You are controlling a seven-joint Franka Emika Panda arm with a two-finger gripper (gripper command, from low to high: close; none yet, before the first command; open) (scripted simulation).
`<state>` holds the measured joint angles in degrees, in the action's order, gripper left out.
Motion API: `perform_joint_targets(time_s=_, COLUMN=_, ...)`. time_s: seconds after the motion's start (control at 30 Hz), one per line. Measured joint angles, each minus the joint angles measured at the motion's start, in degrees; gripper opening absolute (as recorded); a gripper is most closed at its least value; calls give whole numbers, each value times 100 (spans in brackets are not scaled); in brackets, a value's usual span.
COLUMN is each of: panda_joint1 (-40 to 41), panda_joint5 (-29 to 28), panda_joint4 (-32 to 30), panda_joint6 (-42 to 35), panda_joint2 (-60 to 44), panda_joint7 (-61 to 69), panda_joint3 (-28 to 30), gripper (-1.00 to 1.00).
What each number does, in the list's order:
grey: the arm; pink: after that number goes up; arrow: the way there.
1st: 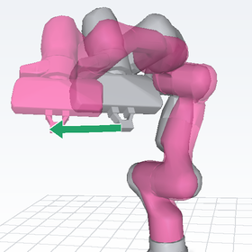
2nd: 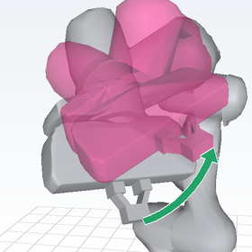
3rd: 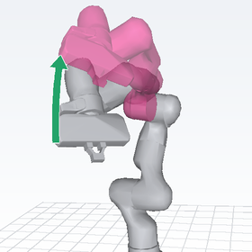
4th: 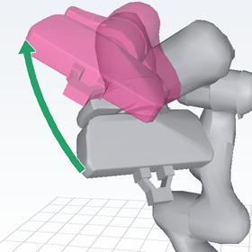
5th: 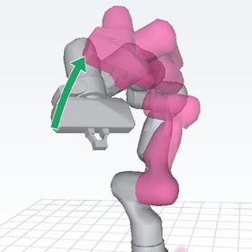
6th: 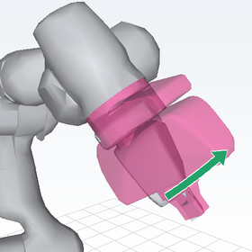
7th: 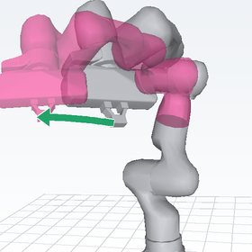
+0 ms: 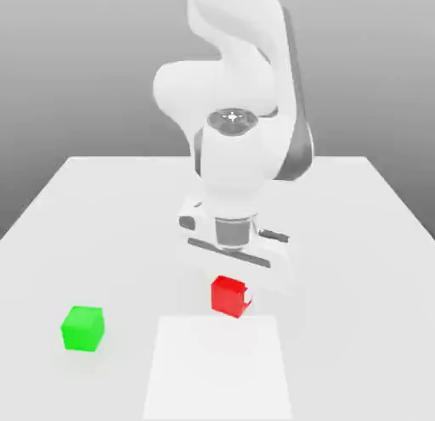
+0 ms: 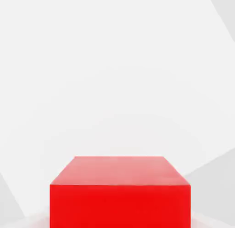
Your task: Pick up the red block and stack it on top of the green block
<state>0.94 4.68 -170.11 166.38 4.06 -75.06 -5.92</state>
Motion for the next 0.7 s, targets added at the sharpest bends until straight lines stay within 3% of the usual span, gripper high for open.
perform_joint_targets(time_s=0.23, panda_joint1=69, panda_joint5=-153, panda_joint4=-125, panda_joint6=-393, panda_joint2=499, panda_joint7=27, panda_joint3=34, gripper=-100)
perform_joint_targets(time_s=0.7, panda_joint1=604, panda_joint5=-580, panda_joint4=599, panda_joint6=-887, panda_joint2=304, panda_joint7=3177, panda_joint3=1237, gripper=-100)
